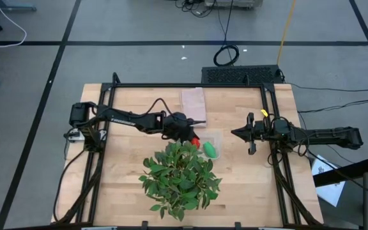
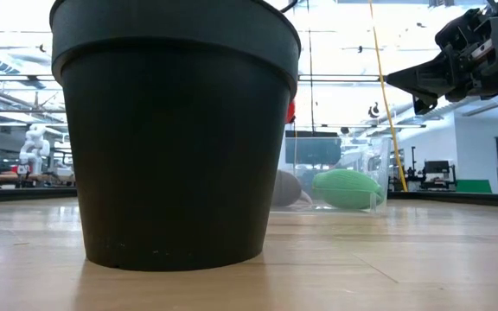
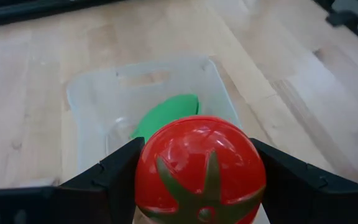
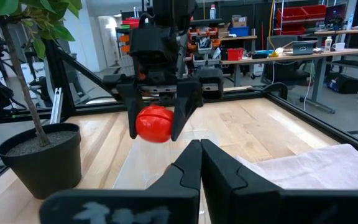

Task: Pick and placing Produce into tupperware
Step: Put the tomato into the transparent bin

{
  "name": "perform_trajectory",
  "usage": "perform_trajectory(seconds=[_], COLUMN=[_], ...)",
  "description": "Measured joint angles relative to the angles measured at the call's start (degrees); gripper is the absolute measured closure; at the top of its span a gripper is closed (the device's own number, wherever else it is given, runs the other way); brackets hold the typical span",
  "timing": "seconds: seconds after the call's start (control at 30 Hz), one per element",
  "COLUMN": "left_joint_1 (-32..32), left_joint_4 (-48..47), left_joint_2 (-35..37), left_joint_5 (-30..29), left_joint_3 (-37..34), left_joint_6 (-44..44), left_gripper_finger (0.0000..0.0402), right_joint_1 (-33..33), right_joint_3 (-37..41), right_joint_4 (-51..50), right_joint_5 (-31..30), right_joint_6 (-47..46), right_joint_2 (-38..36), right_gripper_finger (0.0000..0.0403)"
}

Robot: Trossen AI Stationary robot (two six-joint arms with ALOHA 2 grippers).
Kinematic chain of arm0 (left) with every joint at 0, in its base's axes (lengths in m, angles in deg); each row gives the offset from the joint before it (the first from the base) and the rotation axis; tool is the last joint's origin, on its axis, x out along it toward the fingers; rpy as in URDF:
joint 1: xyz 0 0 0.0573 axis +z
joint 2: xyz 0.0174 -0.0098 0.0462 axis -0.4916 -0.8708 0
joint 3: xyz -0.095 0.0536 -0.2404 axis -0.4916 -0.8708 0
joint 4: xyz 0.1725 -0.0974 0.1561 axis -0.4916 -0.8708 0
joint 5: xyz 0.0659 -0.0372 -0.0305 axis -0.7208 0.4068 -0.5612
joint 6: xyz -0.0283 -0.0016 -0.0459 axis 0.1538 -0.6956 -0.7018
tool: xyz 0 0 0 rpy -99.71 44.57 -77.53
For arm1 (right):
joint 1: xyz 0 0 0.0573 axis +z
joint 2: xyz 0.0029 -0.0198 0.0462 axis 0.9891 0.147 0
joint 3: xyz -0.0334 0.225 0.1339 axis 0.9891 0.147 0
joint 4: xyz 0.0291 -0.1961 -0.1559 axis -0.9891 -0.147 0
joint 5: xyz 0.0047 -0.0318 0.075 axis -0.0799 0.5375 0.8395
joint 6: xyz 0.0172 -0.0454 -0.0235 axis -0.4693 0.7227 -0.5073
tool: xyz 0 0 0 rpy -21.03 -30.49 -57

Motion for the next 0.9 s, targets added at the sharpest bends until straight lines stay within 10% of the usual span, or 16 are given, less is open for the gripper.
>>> perform_trajectory(seconds=[0.9], left_joint_1=[-0.57], left_joint_4=[1.20], left_joint_2=[-5.27], left_joint_5=[0.34], left_joint_3=[0.02], left_joint_6=[8.98], left_gripper_finger=[0.0142], right_joint_1=[-0.02], right_joint_3=[0.00], right_joint_4=[0.00], right_joint_5=[-0.02], right_joint_6=[1.05], right_joint_2=[0.87], right_gripper_finger=[0.0403])
